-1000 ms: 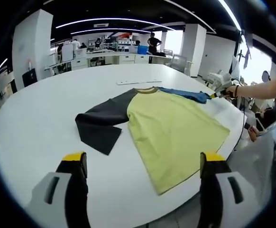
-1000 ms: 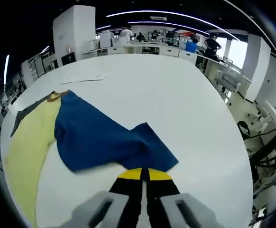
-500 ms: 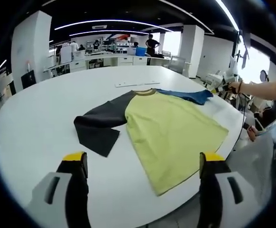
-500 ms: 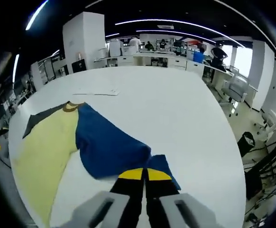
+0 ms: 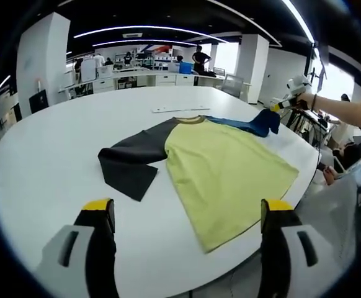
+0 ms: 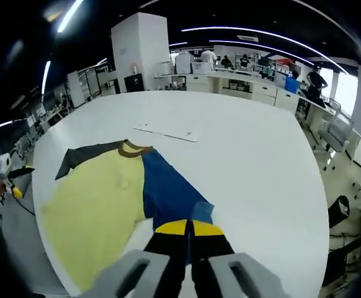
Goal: Fold the garment on the visible template until the final outline fits inside the template.
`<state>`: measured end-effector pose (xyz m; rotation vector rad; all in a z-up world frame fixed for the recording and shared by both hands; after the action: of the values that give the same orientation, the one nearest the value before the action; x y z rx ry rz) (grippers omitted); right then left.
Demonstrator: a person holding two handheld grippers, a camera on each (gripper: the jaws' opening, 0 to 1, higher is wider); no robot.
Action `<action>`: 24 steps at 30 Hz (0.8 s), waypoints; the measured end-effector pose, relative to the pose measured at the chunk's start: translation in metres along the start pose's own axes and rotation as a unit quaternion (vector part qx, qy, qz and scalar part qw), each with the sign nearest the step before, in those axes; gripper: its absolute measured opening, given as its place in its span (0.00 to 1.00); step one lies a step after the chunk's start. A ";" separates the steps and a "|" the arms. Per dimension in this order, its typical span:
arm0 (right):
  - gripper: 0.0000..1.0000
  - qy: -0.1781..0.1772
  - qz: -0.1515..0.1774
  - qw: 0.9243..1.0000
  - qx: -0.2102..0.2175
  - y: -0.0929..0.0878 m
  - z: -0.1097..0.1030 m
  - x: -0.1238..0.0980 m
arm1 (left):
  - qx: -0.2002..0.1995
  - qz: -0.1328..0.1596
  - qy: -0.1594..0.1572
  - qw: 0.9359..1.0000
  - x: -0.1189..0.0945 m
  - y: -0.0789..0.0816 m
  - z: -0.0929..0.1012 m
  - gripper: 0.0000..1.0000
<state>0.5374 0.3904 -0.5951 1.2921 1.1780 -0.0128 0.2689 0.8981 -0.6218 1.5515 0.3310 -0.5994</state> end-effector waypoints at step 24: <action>0.00 -0.004 -0.062 0.997 0.036 0.001 0.009 0.108 | -0.010 -0.013 0.014 1.000 0.001 -0.005 -0.004 0.95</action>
<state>0.5943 0.4472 -0.6682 1.2781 1.2590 -0.1519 0.2677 0.9023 -0.6269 1.5407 0.3789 -0.5935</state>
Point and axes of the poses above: the point that each gripper's makers call its tool centre point, and the gripper's own axes: x roughly forward along the fingers, z roughly to its right, y roughly out of its top, the point moved 9 cm from there along -x, roughly backward along the fingers, and after that the axes turned 10 degrees about y, right-handed, at the moved point
